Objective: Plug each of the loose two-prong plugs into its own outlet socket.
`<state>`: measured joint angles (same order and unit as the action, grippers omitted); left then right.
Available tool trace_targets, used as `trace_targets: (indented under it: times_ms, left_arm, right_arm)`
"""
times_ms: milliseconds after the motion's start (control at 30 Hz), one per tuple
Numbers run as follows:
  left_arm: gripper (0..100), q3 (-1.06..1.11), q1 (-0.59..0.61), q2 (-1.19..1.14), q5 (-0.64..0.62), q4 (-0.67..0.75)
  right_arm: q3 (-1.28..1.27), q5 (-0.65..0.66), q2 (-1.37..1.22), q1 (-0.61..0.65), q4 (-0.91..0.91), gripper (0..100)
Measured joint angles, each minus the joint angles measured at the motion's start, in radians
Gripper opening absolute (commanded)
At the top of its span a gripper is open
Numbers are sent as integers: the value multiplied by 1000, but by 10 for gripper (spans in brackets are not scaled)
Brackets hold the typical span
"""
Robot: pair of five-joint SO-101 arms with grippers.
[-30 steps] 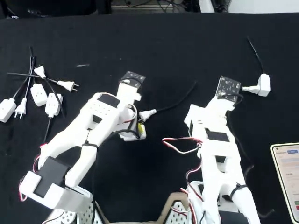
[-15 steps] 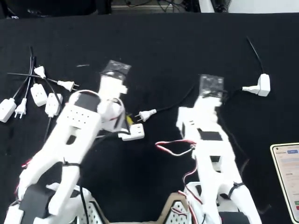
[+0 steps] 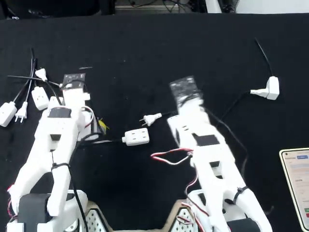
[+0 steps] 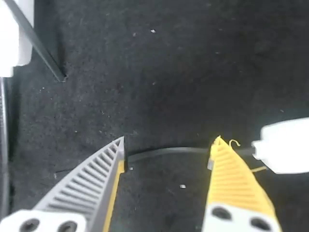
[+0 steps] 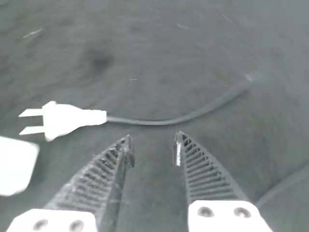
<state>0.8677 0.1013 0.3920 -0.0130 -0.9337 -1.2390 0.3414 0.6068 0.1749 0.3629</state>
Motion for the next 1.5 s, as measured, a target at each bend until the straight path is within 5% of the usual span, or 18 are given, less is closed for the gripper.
trace_targets:
  times_ms: [267, 500, 1133, 1500]
  left_arm:
    - [284, 155, 0, 3, 0, 221]
    - [284, 166, -2, 3, -8, 262]
    - [284, 166, -2, 3, -8, 282]
    - [284, 166, -2, 3, -21, 282]
  right_arm:
    - [0, 480, 0, 94, 20, 141]
    - [0, 838, 0, 94, 20, 141]
    - [325, 1026, -333, 94, 315, 145]
    - [402, 1105, -477, 143, 322, 142]
